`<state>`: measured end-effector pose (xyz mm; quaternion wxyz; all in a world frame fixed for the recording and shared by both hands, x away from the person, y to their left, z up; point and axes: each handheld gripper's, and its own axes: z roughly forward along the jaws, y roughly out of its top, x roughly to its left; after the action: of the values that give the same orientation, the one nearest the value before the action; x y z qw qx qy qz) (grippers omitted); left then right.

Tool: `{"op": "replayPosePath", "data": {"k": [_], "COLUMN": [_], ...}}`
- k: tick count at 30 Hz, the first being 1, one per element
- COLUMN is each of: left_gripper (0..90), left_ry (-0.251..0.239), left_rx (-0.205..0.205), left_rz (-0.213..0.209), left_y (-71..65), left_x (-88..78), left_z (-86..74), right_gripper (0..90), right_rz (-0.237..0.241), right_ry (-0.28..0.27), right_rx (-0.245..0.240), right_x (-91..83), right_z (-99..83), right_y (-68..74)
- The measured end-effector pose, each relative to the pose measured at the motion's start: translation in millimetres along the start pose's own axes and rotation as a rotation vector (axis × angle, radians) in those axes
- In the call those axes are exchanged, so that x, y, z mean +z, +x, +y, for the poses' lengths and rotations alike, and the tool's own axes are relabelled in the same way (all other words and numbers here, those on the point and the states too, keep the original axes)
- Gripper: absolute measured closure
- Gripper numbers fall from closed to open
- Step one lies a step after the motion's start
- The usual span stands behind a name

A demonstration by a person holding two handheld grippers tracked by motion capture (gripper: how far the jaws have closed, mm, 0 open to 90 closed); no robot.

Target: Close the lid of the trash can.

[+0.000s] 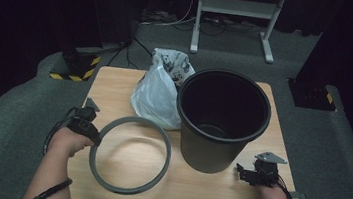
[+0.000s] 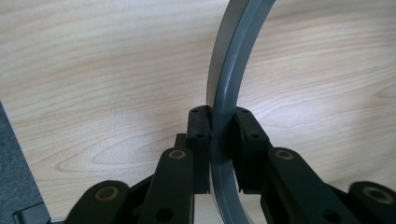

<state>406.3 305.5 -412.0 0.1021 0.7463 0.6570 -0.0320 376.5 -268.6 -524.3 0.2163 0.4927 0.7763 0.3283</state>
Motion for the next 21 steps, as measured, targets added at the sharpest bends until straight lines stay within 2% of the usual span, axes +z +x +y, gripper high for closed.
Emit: {"op": "replayPosePath", "data": {"k": [7, 21], "left_gripper": [78.1, 78.0], "left_ry": [-0.024, -0.061], "left_rx": [0.018, 0.016], "left_rz": [0.004, -0.008], "left_y": [-6.3, -11.2], "left_x": [-19.2, -50.1], "left_z": [7.2, 19.7], "right_gripper": [12.0, 12.0], "right_rz": [0.000, -0.001], "right_ry": [0.000, -0.002], "right_rx": [0.000, -0.003], "right_x": [0.2, 0.3], "right_z": [0.1, 0.0], "right_y": [0.0, -0.1]}}
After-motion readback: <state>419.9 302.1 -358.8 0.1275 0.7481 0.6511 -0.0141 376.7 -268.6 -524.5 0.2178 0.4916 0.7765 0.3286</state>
